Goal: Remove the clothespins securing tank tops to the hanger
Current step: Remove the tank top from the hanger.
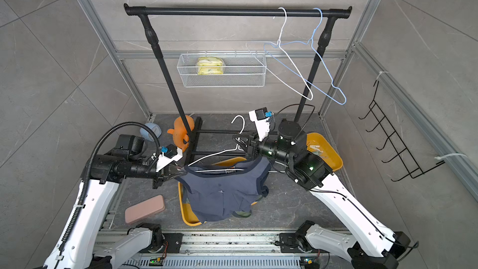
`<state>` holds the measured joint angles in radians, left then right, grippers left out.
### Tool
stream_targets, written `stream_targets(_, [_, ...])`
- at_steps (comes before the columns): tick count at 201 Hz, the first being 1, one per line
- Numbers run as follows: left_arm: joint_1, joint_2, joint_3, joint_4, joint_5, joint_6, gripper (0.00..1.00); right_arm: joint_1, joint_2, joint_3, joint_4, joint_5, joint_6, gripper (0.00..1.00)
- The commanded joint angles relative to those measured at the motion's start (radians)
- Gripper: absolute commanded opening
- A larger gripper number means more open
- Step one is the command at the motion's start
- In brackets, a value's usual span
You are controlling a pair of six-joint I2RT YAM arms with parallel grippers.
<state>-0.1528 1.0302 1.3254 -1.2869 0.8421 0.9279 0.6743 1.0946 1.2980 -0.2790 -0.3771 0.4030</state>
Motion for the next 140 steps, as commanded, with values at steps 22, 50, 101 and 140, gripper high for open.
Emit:
stream_targets(22, [0.004, -0.009, 0.004, 0.033, -0.082, -0.023, 0.0, -0.003, -0.02, 0.021, -0.019, 0.062, -0.022, 0.0])
stream_targets(50, [0.004, 0.0, 0.024, 0.019, -0.08, -0.017, 0.15, -0.004, -0.027, 0.021, -0.028, 0.069, -0.035, 0.0])
stream_targets(101, [0.003, 0.013, 0.043, -0.003, -0.055, -0.001, 0.37, -0.005, -0.016, 0.04, -0.03, 0.063, -0.043, 0.0])
stream_targets(140, [0.004, 0.015, 0.043, -0.012, -0.052, 0.002, 0.32, -0.008, -0.023, 0.055, -0.047, 0.082, -0.052, 0.0])
